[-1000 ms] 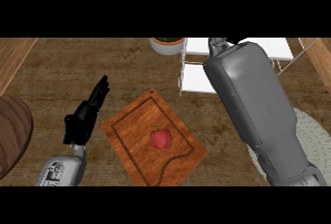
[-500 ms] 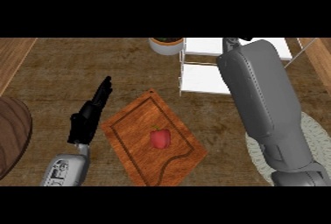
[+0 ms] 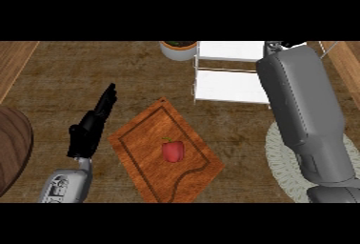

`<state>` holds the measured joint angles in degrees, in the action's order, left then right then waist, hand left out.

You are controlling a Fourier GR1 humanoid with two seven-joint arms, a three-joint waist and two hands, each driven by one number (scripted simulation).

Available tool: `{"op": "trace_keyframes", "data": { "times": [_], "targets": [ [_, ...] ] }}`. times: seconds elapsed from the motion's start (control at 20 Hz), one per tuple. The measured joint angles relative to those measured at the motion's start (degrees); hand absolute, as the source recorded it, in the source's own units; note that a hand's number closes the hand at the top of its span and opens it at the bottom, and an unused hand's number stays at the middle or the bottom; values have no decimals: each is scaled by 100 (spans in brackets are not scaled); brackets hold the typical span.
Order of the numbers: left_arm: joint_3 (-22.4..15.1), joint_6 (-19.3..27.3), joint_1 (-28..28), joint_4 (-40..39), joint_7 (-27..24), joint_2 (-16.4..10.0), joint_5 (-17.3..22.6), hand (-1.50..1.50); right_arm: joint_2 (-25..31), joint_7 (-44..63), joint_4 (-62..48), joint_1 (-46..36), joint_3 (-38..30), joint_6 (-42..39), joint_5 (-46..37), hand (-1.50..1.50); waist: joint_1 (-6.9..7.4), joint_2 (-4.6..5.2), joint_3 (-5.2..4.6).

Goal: Pick the pear from the placemat and place it in the tiered shelf

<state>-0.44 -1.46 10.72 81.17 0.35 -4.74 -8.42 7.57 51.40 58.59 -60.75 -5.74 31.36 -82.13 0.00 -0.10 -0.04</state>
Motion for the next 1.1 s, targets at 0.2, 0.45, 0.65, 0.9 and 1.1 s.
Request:
{"op": "trace_keyframes", "data": {
  "times": [0.2, 0.45, 0.65, 0.9, 1.1],
  "targets": [
    [-48, 49, 22, 73, 114, 60, -46, 0, -39, 50, 427, 291, -65, 37, 49, -150, 2, 1, 2],
    [-55, 33, -24, 132, 132, 62, -45, 0, -64, -148, 689, 323, -277, 231, 594, -150, 19, 7, 4],
    [-59, 32, -79, 92, 40, 67, -68, 0, -122, -196, 1111, 317, -250, 110, 942, -150, 9, 3, 4],
    [-69, 23, -102, 147, 84, 98, -55, 0, -44, -216, 1525, 196, -342, -14, 1307, -150, 12, 1, 3],
    [-34, 25, -81, 192, 130, 70, -50, 0, -23, -158, 1983, 120, -562, 147, 1447, -150, -2, -6, 3]
  ]
}}
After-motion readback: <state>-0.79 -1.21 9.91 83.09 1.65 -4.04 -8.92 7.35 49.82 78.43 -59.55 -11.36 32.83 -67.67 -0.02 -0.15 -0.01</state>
